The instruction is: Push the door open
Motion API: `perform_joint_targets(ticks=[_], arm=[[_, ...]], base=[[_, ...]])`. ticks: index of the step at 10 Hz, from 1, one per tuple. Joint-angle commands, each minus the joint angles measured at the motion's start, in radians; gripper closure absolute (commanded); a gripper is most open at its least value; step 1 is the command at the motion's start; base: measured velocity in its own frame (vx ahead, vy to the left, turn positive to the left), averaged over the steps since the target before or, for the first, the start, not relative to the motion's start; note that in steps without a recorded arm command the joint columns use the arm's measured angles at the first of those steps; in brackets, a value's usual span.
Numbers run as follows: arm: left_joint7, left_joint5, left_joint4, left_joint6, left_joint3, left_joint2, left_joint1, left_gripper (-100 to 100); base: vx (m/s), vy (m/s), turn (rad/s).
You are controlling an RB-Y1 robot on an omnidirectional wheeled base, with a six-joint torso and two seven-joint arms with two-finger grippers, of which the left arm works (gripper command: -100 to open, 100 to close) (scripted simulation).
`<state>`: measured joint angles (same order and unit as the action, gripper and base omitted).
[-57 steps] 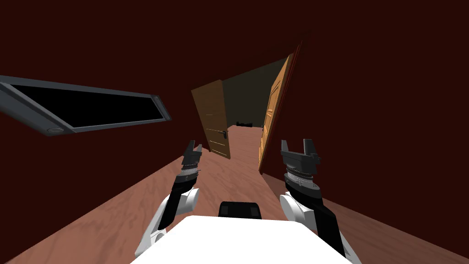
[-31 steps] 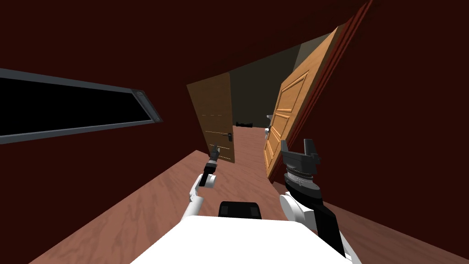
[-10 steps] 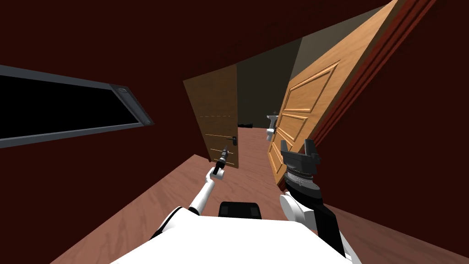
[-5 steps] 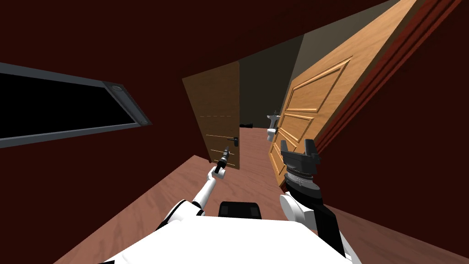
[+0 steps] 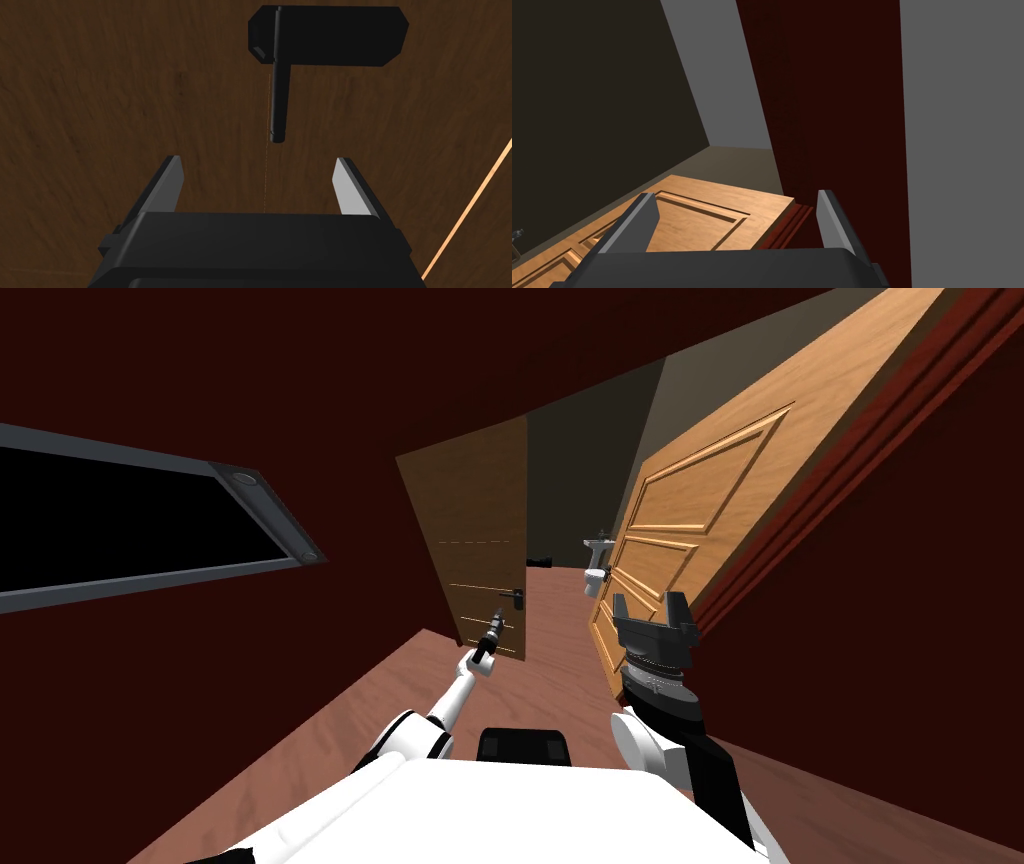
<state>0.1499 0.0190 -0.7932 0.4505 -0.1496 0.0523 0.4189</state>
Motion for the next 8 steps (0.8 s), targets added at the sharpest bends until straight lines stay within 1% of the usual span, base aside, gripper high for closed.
perform_joint_targets(ticks=[1, 3, 4, 5, 6, 7, 8], arm=[[0.001, -0.003, 0.039, 0.003, -0.004, -0.003, 0.022, -100], [0.003, -0.005, 0.071, 0.004, -0.008, -0.007, 0.042, -100], [0.004, -0.007, 0.098, 0.005, -0.012, -0.010, 0.057, -100], [0.005, -0.008, 0.114, 0.006, -0.014, -0.012, 0.066, -100], [0.004, -0.007, 0.108, 0.008, -0.012, -0.010, 0.063, -100], [0.003, -0.008, 0.113, 0.010, -0.009, -0.002, 0.065, -100], [0.003, -0.009, 0.114, 0.010, -0.008, 0.000, 0.065, -100]], base=[[0.071, 0.094, -0.017], [0.060, 0.053, -0.011], [0.060, 0.060, -0.010], [0.051, 0.071, -0.015], [0.021, 0.030, -0.007], [0.130, -0.041, -0.029], [0.169, -0.054, -0.013]])
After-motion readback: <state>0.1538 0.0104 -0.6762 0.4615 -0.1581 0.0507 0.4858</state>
